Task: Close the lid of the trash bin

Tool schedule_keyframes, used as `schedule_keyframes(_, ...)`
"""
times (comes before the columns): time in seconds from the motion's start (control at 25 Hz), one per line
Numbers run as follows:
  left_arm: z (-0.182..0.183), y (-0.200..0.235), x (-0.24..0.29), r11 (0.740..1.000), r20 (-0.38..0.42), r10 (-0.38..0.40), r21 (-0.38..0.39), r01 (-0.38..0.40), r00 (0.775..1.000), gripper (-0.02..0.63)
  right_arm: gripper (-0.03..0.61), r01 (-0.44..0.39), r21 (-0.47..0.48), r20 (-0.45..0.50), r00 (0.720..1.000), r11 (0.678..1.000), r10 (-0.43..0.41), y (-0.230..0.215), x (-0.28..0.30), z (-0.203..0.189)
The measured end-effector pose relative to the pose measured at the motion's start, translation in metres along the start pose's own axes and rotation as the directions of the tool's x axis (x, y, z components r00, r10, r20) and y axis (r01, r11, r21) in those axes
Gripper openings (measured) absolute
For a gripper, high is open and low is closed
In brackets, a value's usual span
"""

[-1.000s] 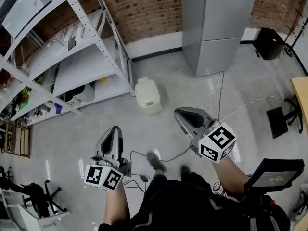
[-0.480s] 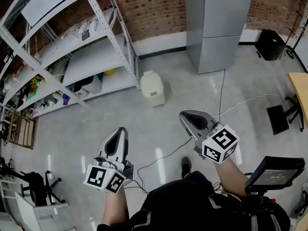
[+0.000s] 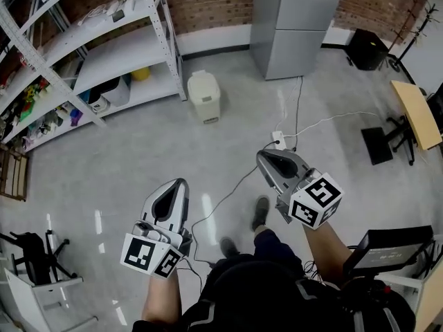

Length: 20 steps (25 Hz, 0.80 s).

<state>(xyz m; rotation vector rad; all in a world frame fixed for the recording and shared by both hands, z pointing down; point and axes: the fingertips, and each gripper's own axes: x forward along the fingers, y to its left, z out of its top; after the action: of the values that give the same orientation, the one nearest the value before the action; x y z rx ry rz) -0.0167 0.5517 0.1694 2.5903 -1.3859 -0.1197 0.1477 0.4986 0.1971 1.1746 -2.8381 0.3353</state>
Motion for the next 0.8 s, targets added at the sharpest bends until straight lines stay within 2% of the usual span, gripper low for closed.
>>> schedule_keyframes(0.16, -0.006, -0.025, -0.026, 1.0, -0.002, -0.018, -0.009, 0.018, 1.0, -0.011, 0.009, 0.015, -0.007, 0.006, 1.0, 1.0, -0.015, 0.028, -0.033, -0.003)
schedule_keyframes(0.32, -0.008, -0.064, -0.045, 1.0, 0.007, -0.021, 0.012, 0.021, 1.0, -0.011, 0.009, 0.008, -0.012, 0.025, 1.0, 1.0, -0.008, 0.039, -0.072, -0.005)
schedule_keyframes(0.6, -0.003, -0.132, -0.049, 1.0, 0.015, -0.01, 0.003, 0.01, 1.0, -0.011, 0.009, -0.025, -0.021, 0.031, 0.999, 0.999, 0.026, 0.036, -0.131, 0.001)
schedule_keyframes(0.8, -0.022, -0.188, -0.049, 1.0, -0.015, 0.006, -0.013, -0.006, 1.0, -0.012, 0.009, -0.061, -0.018, 0.014, 0.998, 0.998, 0.061, 0.031, -0.182, -0.008)
